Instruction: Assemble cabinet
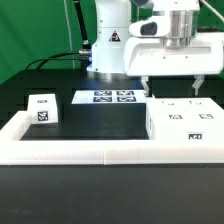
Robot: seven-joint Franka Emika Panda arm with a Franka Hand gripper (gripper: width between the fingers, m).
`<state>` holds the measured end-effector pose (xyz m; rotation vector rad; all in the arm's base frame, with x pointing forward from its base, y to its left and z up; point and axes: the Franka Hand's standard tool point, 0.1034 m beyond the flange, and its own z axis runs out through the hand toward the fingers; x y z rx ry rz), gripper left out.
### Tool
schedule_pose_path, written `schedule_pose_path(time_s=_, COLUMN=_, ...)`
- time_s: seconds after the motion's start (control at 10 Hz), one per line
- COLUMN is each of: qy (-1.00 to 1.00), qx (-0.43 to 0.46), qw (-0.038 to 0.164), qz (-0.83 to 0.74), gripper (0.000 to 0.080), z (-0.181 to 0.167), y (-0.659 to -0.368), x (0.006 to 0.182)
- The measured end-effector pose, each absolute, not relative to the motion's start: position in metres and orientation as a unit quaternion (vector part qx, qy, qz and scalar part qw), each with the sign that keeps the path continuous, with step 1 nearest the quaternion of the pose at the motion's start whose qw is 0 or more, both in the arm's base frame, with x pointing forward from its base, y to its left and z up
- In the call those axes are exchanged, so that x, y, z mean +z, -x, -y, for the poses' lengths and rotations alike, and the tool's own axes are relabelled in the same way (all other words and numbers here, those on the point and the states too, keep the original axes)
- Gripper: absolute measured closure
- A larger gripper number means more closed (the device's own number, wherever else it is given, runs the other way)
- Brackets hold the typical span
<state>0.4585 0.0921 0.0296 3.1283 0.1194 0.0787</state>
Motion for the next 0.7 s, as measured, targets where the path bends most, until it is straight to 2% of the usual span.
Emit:
schedule_pose_path(time_s=0.1, qy=-0.999, qx=0.029, qw=0.004, qz=-0.037, gripper=0.0002, z=-0.092, y=-0.465, x=0.02)
schedule_pose_path(time_s=0.4, qy=-0.999, qx=0.033, qw=0.002, qz=-0.04, gripper=0.0002, z=-0.093, y=-0.473, x=0.009)
schedule_pose_path(time_s=0.7, qy=-0.998, qx=0.037, qw=0.001, qz=-0.058, gripper=0.0002, z=-0.094, y=-0.475, x=0.007)
